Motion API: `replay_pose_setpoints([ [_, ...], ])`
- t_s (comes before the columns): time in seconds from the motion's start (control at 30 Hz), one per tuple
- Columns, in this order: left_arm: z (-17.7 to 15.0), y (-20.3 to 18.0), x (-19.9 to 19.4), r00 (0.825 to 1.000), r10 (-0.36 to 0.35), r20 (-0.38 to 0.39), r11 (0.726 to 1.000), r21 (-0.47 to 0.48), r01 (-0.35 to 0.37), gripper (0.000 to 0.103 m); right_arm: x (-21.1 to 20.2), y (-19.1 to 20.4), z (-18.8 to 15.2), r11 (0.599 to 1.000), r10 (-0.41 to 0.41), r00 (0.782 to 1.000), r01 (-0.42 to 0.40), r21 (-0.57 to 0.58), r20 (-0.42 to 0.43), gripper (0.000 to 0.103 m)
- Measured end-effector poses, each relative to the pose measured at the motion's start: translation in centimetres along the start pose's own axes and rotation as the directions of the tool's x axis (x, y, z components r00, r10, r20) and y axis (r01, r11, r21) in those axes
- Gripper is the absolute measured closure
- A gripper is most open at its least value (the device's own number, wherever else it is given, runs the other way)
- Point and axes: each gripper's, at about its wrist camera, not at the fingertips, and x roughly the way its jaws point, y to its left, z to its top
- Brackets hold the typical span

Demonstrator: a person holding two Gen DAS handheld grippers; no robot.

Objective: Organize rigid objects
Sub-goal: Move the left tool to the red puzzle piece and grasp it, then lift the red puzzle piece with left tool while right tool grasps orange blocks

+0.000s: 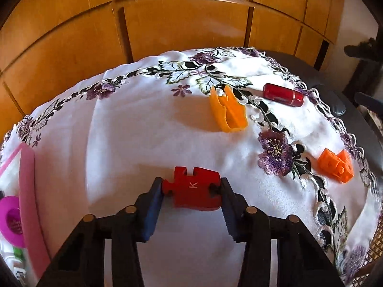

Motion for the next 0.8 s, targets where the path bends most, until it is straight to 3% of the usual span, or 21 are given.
replay_pose_setpoints([
  [0.17, -0.1, 0.1, 0.1, 1.0, 0.001, 0.014, 1.0, -0.002, -0.001, 0.056, 0.9, -1.2, 0.1, 0.997, 0.019, 0.999, -0.016, 0.072, -0.051, 0.032],
  [0.5, -0.3, 0.2, -0.3, 1.0, 0.002, 0.023, 1.0, -0.012, -0.002, 0.057, 2.4, -1.7, -0.5, 0.996, -0.026, 0.991, 0.037, 0.084, -0.128, 0.032],
  [0.8, -3.8, 0.3, -3.7, 1.0, -0.02, 0.002, 0.999, -0.043, 0.02, 0.057, 4.5, -1.7, -1.4, 0.995, -0.061, 0.967, 0.078, 0.061, -0.246, 0.032],
])
